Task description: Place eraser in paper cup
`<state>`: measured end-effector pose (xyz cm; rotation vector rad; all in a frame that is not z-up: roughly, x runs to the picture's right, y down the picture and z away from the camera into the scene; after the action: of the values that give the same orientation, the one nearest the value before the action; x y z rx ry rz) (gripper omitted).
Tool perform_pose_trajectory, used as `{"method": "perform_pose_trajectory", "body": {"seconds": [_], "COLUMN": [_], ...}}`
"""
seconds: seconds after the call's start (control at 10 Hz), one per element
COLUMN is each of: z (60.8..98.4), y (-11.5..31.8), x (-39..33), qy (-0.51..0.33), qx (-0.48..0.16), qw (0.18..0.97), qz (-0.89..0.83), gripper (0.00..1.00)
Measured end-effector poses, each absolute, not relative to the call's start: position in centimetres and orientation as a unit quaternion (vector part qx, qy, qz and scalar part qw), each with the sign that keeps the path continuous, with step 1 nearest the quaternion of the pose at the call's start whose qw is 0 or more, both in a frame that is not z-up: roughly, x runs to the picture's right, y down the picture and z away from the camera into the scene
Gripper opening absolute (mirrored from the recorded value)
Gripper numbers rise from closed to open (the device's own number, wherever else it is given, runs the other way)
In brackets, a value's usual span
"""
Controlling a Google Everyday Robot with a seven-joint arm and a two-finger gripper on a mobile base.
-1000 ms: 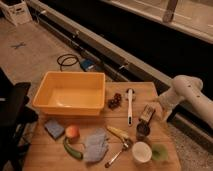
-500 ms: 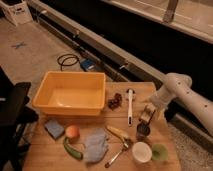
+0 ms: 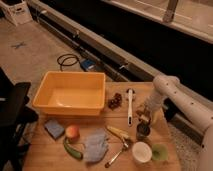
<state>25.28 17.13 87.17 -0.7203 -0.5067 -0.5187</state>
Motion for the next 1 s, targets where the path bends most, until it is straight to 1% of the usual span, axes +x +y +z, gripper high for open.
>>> {"method": "perform_pose_trajectory", "body": {"seconds": [0.1, 0.3, 0.4, 0.5, 0.6, 0.7, 0.8, 1.0], "z": [87.1, 86.8, 86.5, 86.0, 85.6, 85.1, 83.4, 80.7], "y": [17.3, 17.1, 16.7, 16.3, 15.7, 15.3, 12.6, 9.6], "x": [25.4, 25.4, 25.3, 25.2, 25.2, 25.3, 25.7, 26.4], "qy": [-0.244, -0.246, -0.245, -0.243, -0.238, -0.233, -0.189, -0.169], "qx": [-0.351, -0.353, -0.352, -0.349, -0.343, -0.339, -0.326, -0.317], "qw": [0.870, 0.869, 0.870, 0.871, 0.875, 0.879, 0.903, 0.918], "qz": [-0.245, -0.242, -0.244, -0.246, -0.245, -0.241, -0.206, -0.170], "gripper": [0.46, 0.30, 0.18, 0.08, 0.03, 0.00, 0.00, 0.00]}}
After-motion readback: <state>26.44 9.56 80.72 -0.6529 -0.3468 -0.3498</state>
